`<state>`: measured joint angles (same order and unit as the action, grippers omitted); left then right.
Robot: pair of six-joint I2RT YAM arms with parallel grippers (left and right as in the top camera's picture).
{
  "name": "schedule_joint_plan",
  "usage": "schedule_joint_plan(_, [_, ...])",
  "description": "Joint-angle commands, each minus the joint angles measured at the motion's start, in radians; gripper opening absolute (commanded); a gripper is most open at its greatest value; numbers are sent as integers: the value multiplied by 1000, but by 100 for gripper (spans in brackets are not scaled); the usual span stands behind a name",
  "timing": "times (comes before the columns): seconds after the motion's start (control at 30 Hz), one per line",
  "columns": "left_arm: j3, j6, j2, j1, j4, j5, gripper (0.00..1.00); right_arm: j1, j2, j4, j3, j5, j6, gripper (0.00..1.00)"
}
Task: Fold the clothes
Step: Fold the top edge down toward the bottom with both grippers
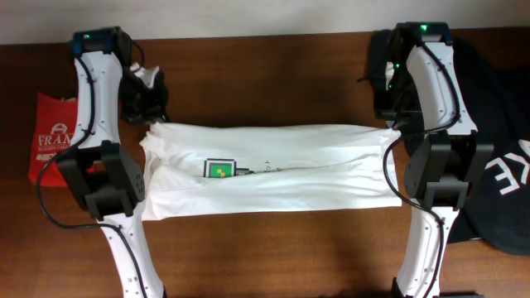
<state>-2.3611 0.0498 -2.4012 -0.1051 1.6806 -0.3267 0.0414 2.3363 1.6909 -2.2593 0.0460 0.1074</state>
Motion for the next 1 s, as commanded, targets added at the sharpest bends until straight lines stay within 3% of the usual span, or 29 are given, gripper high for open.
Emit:
schedule_joint_plan(0.0, [172,27,137,-1,8,62,0,5,-13,8,10,12,1,4])
schedule_joint_plan(0.33, [651,16,457,18,-150,61,0,18,-81,8,357,19,6,4])
schedule_joint_plan(0.53, [924,-12,511,18,-285,57,0,43,-81,-4,421,27,24,4])
schedule_joint_plan(0.67, [1015,-12,511,18,-319,65,0,44,-81,9,422,25,22,4])
schedule_joint_plan(0.7, [1024,-12,511,18,-319,74,0,44,-81,9,422,17,16,9])
schedule_joint_plan(0.73, [1028,-12,511,18,-314,90,0,44,-81,9,423,1,1,25])
schedule_joint_plan(0.77, [1032,-12,511,18,-306,112,9,44,-81,9,427,-10,-6,46])
schedule_joint_plan(0.8, [1034,-12,511,18,-297,125,18,44,-81,9,430,-8,-7,57])
schedule_joint_plan(0.83, [1034,-12,511,18,-287,137,20,44,-80,8,433,-8,-8,61])
schedule_joint_plan(0.97, [1012,-24,512,15,-277,168,24,48,-80,8,437,3,-26,60])
